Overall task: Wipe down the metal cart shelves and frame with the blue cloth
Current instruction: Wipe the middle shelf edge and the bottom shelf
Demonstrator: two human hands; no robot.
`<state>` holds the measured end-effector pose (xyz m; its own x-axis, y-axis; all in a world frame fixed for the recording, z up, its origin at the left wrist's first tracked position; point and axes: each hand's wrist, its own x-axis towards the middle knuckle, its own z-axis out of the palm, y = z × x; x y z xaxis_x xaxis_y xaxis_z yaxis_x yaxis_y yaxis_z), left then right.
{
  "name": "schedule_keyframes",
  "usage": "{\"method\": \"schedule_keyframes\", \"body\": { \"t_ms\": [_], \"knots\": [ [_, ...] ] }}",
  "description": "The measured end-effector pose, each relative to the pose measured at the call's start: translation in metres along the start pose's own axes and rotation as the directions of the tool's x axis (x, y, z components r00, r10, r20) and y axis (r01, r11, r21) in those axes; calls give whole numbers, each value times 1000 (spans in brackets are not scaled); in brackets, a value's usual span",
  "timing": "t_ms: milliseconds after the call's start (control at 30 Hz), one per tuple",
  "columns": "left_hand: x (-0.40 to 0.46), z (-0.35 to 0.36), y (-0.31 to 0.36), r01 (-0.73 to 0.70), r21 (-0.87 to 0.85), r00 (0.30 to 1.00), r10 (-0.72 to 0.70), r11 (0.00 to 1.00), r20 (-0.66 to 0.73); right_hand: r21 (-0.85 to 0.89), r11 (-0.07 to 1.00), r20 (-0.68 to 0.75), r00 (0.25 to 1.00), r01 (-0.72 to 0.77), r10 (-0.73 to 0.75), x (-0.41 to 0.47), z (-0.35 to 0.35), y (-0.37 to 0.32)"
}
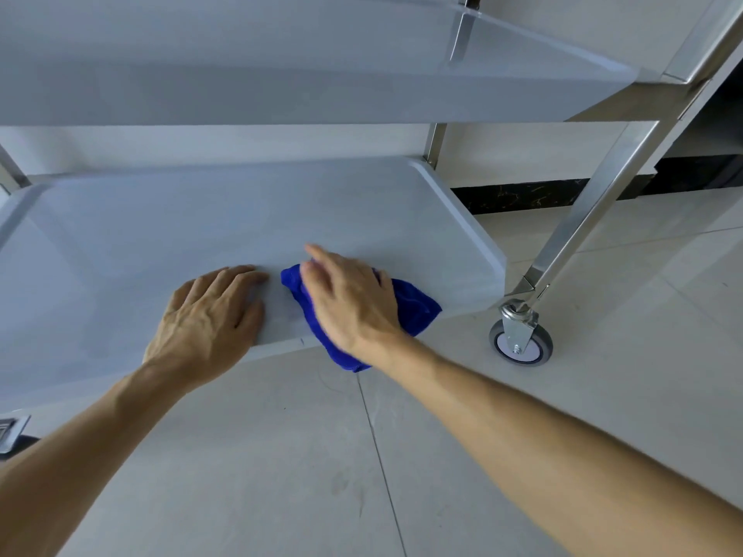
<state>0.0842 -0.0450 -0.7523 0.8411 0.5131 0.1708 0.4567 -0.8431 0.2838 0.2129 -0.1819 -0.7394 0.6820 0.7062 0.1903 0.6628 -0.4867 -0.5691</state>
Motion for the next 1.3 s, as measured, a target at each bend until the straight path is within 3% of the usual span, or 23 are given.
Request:
{"method": "schedule_keyframes", "body": {
  "t_ms": [67,167,267,367,433,633,800,1000,1133,1300],
  "knots": [
    [4,-3,1,46,-92,999,-48,995,-13,226,972,46,997,-63,54,9,-27,14],
    [8,-7,27,-50,-234,990,18,971,-138,48,990,-64,988,-135,138,18,-67,59],
    [12,-4,78,-238,-281,964,191,930,-182,-129,980,13,988,-148,151,7,-84,104],
    [15,16,116,-341,63,940,341,938,15,-255,966,16,999,-34,40,-7,-77,126],
    [16,29,119,-387,301,922,370,872,112,-291,957,-25,1000,-7,0,-9,-71,130],
    [8,23,70,-526,390,838,538,756,87,-306,952,-59,998,2,-21,-9,-71,132],
    [-21,-3,-11,-503,360,834,551,786,-36,-324,945,-102,992,40,-77,-11,-70,133],
    [-46,-31,-93,-441,323,870,488,837,-77,-317,947,-118,989,44,-85,-13,-70,134],
    [-47,-28,-84,-377,348,884,446,858,-143,-303,952,-116,989,48,-87,-11,-67,135],
    [-27,-1,-8,-406,314,872,467,858,-148,-318,947,-114,990,40,-81,-10,-67,135]
  ]
}}
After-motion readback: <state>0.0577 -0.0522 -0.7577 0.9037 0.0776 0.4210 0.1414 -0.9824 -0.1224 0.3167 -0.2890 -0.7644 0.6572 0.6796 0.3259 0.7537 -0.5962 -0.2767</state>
